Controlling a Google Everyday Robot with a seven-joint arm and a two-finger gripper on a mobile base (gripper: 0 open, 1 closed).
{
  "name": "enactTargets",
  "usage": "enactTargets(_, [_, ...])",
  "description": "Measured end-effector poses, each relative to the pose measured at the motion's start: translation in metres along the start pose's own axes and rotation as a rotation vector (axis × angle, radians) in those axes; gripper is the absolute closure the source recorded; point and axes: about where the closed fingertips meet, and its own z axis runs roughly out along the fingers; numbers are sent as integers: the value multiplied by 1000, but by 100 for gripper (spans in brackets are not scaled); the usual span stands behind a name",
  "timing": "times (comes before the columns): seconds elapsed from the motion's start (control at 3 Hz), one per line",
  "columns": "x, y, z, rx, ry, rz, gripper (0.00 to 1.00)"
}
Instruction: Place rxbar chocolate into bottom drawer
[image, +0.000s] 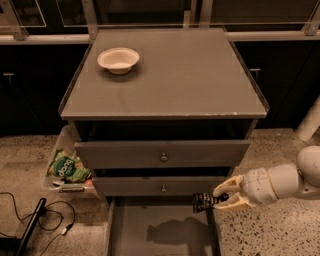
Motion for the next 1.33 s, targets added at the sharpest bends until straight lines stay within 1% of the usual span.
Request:
enactTargets(0.33, [15, 0, 21, -20, 1, 30, 100])
enactTargets(0.67, [51, 0, 70, -42, -2, 60, 100])
enactTargets(1.0, [87, -3, 116, -36, -16, 59, 100])
enactTargets(1.33, [117, -10, 153, -19, -39, 50, 100])
